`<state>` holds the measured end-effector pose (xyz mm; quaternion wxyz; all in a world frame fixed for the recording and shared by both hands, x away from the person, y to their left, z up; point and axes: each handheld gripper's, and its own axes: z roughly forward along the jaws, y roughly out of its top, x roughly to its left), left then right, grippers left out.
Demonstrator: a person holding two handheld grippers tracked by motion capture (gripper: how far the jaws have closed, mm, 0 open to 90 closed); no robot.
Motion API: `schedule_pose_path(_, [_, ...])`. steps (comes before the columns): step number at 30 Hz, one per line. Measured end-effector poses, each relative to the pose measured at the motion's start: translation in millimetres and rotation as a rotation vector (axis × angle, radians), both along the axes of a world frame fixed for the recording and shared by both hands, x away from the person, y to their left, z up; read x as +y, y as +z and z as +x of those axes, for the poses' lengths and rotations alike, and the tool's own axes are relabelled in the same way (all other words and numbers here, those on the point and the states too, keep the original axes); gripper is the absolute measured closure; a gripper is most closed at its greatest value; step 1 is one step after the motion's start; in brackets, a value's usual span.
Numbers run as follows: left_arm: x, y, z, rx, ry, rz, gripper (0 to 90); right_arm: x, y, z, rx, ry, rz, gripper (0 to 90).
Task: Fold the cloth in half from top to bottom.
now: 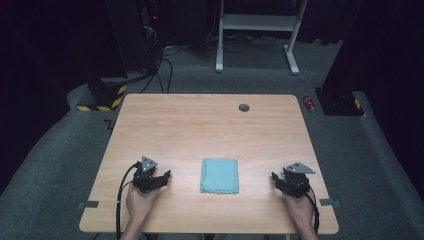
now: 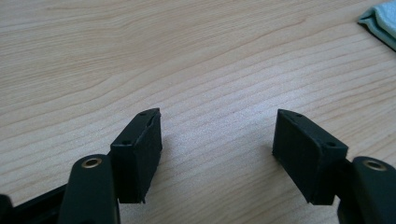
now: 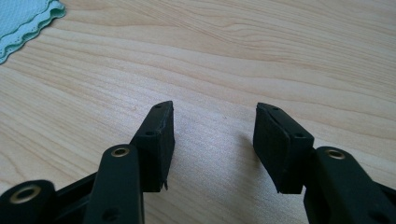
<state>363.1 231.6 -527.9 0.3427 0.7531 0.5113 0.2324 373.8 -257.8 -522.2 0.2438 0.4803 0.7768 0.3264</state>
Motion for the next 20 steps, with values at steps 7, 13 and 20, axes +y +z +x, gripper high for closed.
schedule_pose_path(7, [0.1,0.0,0.0,0.001,-0.001,-0.002,32.7,-4.0,-0.1,2.7,0.030,-0.013,0.041,46.1])
schedule_pose_path(13, [0.0,-0.1,-0.1,0.001,-0.001,-0.002,32.4,-4.0,-0.2,2.8,0.030,-0.013,0.042,46.1])
schedule_pose_path(20, [0.1,0.0,0.0,0.002,-0.002,-0.003,32.2,-4.0,-0.1,2.8,0.030,-0.014,0.042,46.1])
